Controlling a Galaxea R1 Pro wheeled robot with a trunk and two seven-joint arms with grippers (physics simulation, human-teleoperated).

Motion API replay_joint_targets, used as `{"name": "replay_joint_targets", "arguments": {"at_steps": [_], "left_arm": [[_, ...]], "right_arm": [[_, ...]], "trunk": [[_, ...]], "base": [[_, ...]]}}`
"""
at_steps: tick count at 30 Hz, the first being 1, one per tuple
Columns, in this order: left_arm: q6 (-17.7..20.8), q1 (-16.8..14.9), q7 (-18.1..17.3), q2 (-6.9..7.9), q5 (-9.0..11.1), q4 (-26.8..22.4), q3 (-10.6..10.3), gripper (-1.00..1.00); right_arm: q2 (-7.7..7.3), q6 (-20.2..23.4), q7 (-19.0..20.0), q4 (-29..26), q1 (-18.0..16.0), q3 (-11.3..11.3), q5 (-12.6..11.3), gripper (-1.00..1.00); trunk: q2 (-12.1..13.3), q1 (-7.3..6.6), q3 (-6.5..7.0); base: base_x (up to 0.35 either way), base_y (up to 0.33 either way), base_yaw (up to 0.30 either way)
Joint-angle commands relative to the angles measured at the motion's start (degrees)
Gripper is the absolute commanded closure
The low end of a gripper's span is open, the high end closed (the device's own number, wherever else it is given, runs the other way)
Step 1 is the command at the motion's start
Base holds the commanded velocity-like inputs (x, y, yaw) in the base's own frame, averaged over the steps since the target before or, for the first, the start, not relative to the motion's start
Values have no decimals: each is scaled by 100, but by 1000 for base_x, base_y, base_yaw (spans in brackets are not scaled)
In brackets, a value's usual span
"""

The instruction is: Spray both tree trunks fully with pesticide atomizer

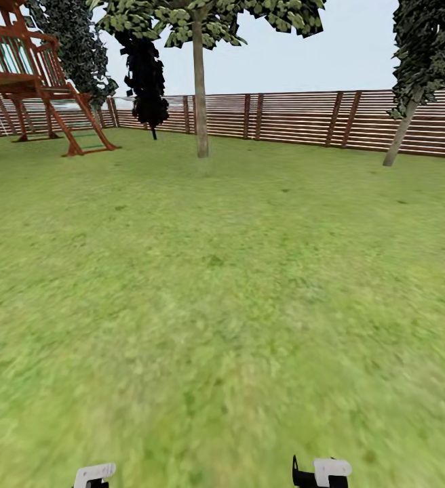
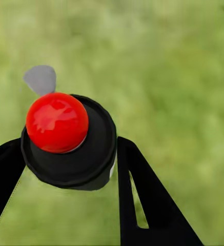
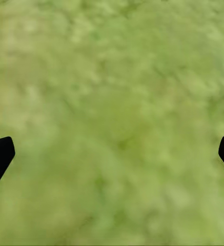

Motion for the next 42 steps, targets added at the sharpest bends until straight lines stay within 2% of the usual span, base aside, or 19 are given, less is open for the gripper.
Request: {"name": "replay_joint_targets", "arguments": {"at_steps": [1, 42], "left_arm": [[-14, -4, -41, 0, -15, 6, 51, 100], [-14, -4, -41, 0, -15, 4, 47, 100]], "right_arm": [[1, -8, -38, 4, -3, -33, 61, -100], [3, -8, -38, 4, -3, -33, 61, -100]], "trunk": [[-2, 3, -5], [-2, 3, -5]], "base": [[338, 0, 0], [338, 0, 0]]}}
